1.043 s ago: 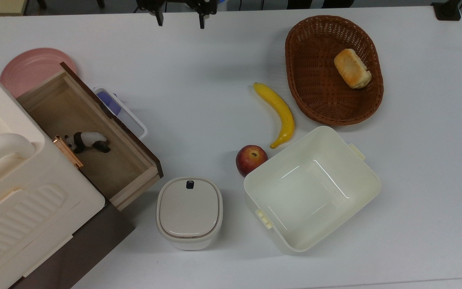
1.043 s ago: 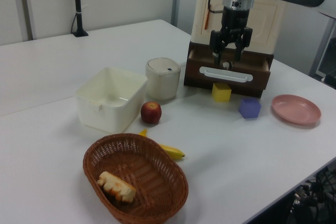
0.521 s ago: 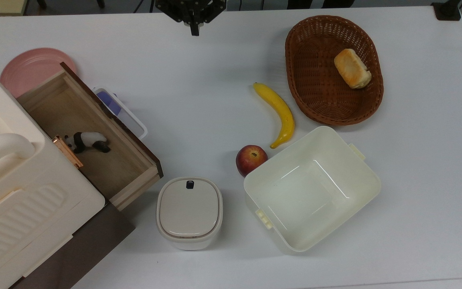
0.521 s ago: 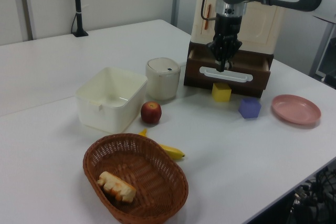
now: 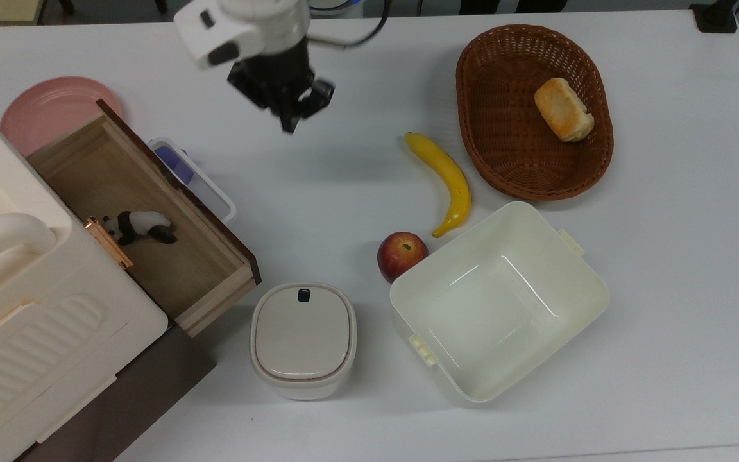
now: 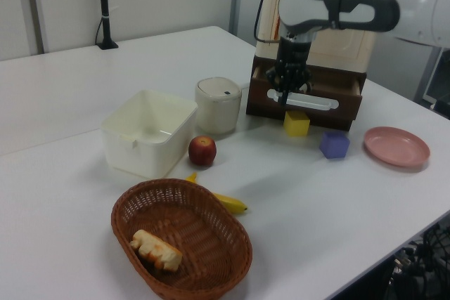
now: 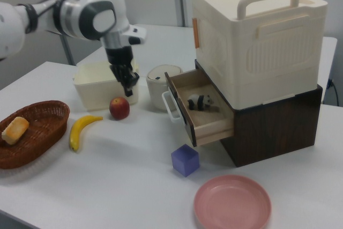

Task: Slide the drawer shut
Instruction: 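Lower the open gripper toward the front of the open wooden drawer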

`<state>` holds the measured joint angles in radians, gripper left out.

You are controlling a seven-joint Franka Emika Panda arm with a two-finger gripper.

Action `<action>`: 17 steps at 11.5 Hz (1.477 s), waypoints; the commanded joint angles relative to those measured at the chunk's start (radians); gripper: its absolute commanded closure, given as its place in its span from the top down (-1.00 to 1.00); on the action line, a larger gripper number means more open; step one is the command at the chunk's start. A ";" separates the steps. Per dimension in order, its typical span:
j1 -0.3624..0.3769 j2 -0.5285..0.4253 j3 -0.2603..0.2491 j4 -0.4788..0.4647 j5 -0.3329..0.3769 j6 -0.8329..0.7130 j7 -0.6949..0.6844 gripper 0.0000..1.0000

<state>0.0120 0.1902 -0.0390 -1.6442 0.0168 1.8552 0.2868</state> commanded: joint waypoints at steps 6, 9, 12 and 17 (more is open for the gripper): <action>-0.069 0.097 -0.005 -0.008 0.019 0.180 0.370 -1.00; -0.093 0.100 -0.005 0.004 0.022 0.185 0.371 -1.00; -0.106 0.107 -0.005 0.007 0.037 0.185 0.370 -1.00; -0.112 0.120 -0.007 0.009 0.037 0.222 0.370 -1.00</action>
<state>-0.1025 0.3059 -0.0402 -1.6389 0.0333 2.0589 0.6441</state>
